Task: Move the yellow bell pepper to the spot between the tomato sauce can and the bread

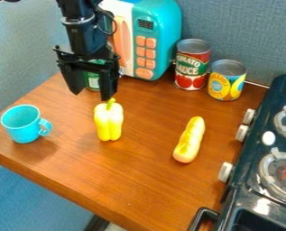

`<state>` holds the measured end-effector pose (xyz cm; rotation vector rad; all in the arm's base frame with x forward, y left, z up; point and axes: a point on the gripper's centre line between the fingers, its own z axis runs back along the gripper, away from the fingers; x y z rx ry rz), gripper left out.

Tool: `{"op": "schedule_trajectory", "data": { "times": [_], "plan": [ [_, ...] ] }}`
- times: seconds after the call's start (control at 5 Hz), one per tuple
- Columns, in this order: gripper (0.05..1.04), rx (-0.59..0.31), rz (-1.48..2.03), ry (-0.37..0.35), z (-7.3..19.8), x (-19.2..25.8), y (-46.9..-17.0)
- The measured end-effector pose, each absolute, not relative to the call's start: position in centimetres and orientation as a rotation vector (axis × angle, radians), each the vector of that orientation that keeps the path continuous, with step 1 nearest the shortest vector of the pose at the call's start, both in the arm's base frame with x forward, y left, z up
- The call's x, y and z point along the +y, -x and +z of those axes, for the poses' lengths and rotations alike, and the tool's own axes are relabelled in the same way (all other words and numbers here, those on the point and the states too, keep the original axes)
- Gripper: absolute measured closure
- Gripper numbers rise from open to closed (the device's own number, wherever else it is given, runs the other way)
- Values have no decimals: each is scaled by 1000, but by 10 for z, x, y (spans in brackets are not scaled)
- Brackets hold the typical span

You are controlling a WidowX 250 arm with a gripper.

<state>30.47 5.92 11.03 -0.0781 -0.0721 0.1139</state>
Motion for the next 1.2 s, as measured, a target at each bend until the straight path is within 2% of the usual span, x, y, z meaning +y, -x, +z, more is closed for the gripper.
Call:
{"op": "schedule_trajectory", "data": {
  "times": [0.4, 1.2],
  "plan": [
    [83, 3, 33, 68, 94, 54, -304],
    [83, 59, -79, -8, 86, 41, -323]
  ]
}}
